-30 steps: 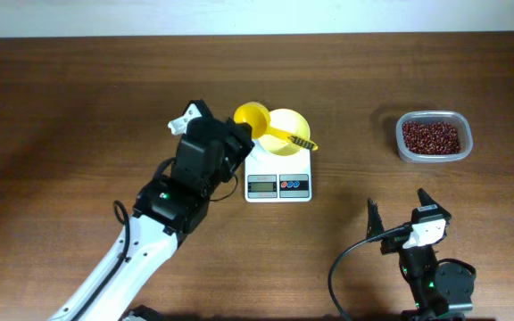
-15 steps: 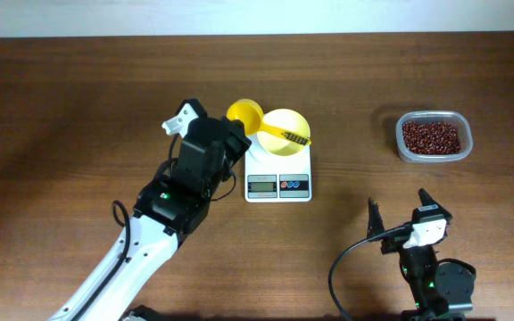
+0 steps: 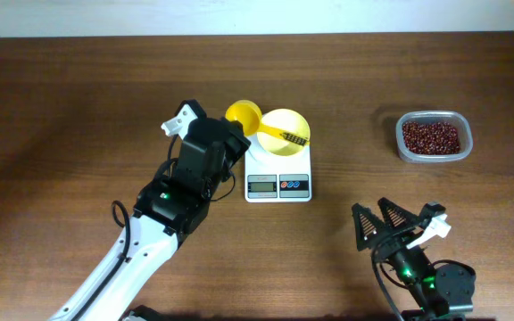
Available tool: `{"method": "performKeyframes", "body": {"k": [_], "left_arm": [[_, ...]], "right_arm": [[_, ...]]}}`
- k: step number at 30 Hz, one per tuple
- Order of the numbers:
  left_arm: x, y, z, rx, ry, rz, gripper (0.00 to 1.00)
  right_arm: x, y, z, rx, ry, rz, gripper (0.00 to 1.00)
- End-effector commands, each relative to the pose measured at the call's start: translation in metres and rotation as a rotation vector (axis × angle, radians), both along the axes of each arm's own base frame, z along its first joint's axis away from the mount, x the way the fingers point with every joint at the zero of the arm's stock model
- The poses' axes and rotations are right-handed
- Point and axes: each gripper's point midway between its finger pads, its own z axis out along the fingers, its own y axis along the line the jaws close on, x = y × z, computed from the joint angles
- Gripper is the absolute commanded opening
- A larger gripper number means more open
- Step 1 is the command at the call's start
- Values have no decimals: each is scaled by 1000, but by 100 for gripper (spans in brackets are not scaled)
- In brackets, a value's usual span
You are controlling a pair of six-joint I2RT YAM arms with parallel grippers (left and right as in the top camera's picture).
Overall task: Scoop item into bowl and weigh 50g on scale
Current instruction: 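Lift the scoop with the left gripper toward the scale, then reach the open right gripper to the scoop handle and grasp it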
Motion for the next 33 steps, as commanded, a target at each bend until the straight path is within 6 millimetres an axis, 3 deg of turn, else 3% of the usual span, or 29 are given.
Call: {"method": "performKeyframes", "body": {"k": [1, 4, 7, 10, 13, 19, 22, 29, 33], "left_arm": [[0, 1, 16, 10, -37, 1, 0], [0, 1, 17, 9, -38, 1, 1], [-2, 2, 13, 17, -24, 1, 10], [-2, 2, 13, 16, -22, 1, 13], [-2, 2, 11, 20, -17, 0, 0], [-6, -12, 10, 10, -16, -43, 0], [-14, -30, 13, -3, -23, -89, 0], [-30, -55, 7, -27, 14, -184, 0], [-35, -70, -14, -38, 90, -256, 0]], "right_arm": [[-5, 9, -2, 41, 27, 52, 99], [-5, 9, -2, 41, 27, 52, 99], [1, 0, -1, 39, 17, -7, 99], [2, -3, -1, 25, 10, -27, 99], [4, -6, 2, 21, -2, -45, 99], [-2, 0, 23, 85, -25, -6, 99], [-8, 6, 42, 115, -54, 37, 99], [-6, 27, 59, 83, -100, 182, 99], [2, 54, 61, 34, -80, 382, 99]]}}
